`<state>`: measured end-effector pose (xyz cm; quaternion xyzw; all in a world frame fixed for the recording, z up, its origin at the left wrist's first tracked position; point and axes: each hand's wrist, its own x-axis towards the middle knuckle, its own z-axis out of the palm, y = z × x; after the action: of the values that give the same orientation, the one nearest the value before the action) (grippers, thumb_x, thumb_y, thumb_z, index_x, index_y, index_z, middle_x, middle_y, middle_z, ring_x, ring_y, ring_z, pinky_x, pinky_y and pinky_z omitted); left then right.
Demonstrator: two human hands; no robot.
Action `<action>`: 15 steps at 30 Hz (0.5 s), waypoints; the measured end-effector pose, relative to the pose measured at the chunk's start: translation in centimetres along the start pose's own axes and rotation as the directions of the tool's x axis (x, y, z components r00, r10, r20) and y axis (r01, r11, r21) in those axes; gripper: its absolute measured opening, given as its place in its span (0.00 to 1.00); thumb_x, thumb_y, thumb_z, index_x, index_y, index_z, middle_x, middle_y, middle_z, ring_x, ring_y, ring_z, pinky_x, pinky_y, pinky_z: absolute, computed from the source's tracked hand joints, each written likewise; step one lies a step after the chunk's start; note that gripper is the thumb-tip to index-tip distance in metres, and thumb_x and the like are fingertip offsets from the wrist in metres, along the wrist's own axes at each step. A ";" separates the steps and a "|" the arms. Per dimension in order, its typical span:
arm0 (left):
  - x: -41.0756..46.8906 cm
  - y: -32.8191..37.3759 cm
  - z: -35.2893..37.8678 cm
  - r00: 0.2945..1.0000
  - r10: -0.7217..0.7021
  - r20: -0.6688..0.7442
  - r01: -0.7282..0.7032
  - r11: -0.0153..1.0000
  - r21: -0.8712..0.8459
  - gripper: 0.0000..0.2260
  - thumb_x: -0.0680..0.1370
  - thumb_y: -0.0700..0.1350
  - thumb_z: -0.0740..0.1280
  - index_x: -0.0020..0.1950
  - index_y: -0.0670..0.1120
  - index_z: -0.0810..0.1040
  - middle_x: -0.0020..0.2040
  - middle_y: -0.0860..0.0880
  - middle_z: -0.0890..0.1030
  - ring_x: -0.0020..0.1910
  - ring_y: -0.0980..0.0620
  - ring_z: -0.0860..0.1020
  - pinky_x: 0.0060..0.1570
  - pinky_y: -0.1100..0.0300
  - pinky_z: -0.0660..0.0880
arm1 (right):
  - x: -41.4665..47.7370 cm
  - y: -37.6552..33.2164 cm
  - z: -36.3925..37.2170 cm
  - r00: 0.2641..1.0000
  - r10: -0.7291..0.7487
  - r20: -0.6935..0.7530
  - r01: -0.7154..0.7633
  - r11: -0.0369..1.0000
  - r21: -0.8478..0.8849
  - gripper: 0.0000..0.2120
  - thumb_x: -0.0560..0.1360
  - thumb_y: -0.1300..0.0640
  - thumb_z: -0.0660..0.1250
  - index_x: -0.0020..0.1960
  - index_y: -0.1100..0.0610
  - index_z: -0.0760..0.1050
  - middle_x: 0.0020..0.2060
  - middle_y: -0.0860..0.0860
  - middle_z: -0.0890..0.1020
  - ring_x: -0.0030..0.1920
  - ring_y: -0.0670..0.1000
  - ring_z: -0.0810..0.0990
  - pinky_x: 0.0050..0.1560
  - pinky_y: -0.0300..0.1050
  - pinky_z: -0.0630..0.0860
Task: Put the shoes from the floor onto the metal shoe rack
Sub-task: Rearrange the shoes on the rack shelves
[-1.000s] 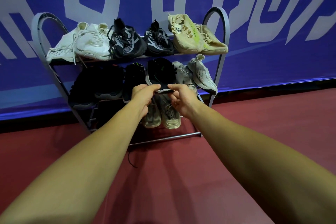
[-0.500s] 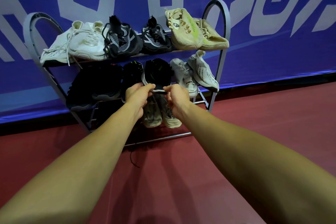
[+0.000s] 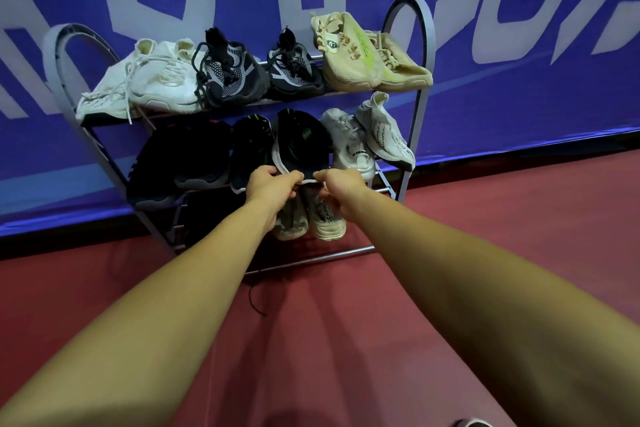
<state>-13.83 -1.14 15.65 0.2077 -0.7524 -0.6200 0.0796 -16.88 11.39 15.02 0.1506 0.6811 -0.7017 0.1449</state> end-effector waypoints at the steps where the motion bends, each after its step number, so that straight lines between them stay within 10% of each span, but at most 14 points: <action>1: 0.1 0.0 0.0 1.000 -0.002 -0.004 0.002 1.000 0.011 0.09 0.72 0.47 0.74 0.47 0.48 0.75 0.48 0.44 0.86 0.37 0.52 0.79 0.30 0.63 0.67 | 0.1 -0.1 -0.2 0.999 -0.040 -0.005 0.039 0.995 -0.089 0.08 0.75 0.55 0.71 0.43 0.61 0.78 0.28 0.55 0.77 0.28 0.52 0.75 0.32 0.43 0.72; 9: -1.2 1.1 0.3 0.995 0.042 -0.089 -0.023 0.978 0.207 0.12 0.66 0.51 0.74 0.39 0.44 0.77 0.34 0.45 0.78 0.33 0.48 0.75 0.35 0.56 0.70 | -1.5 -0.9 -3.3 0.977 -0.211 0.038 0.209 0.897 -0.390 0.13 0.73 0.50 0.72 0.44 0.61 0.82 0.35 0.54 0.83 0.33 0.51 0.79 0.36 0.44 0.75; 15: -1.1 0.7 1.7 0.997 0.036 -0.070 -0.021 0.977 0.211 0.35 0.54 0.61 0.70 0.54 0.41 0.78 0.48 0.42 0.84 0.44 0.44 0.84 0.35 0.60 0.72 | -2.8 -0.5 -6.0 0.962 -0.272 0.013 0.248 0.857 -0.451 0.12 0.67 0.48 0.72 0.43 0.57 0.80 0.45 0.59 0.86 0.46 0.58 0.84 0.54 0.56 0.82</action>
<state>-13.59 0.94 16.12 0.2267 -0.8132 -0.5278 0.0937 -14.50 17.43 16.48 0.0377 0.8419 -0.5347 0.0620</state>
